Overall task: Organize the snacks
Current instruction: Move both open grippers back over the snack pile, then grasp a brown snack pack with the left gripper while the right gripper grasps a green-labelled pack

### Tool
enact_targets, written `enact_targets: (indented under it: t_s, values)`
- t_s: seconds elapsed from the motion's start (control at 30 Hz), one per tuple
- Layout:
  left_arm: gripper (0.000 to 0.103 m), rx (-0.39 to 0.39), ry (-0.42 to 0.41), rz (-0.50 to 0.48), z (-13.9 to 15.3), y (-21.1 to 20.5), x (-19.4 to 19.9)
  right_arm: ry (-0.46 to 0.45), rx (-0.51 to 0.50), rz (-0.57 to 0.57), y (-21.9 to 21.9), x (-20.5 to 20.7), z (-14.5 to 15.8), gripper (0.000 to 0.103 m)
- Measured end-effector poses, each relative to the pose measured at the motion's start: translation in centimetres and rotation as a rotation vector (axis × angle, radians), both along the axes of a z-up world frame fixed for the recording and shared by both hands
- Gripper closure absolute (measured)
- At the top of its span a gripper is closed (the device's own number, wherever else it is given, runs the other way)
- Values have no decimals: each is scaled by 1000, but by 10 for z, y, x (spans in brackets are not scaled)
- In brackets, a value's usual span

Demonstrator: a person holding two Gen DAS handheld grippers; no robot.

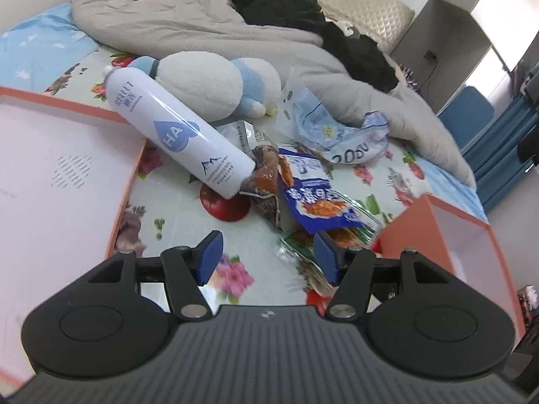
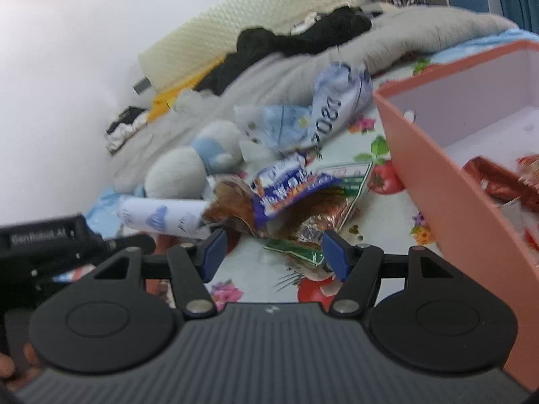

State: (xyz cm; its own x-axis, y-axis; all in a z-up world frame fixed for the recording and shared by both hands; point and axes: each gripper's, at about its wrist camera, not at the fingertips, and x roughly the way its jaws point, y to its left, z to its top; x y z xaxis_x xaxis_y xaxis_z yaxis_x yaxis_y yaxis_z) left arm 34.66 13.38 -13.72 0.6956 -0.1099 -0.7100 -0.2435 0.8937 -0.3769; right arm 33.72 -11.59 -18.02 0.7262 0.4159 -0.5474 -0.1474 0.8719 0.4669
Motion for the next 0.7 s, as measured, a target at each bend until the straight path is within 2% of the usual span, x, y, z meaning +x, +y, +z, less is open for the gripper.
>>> enact_targets:
  t_s: [0.2, 0.3, 0.4, 0.53, 0.63, 0.7]
  values:
    - [37, 4, 38, 1, -28, 2, 47, 56, -28, 7, 7, 32, -28, 37]
    - [37, -46, 53, 24, -44, 8, 65, 70, -48, 17, 13, 44, -39, 37]
    - [38, -65, 55, 53, -57, 12, 79, 93, -63, 8, 14, 54, -50, 37]
    - [39, -94, 39, 82, -65, 22, 91, 91, -118, -6, 15, 60, -59, 37]
    - [39, -114, 38, 101, -71, 26, 96, 85, -127, 25, 16, 61, -63, 37]
    - [46, -107, 37, 92, -74, 24, 99, 71, -141, 55, 20, 59, -65, 37]
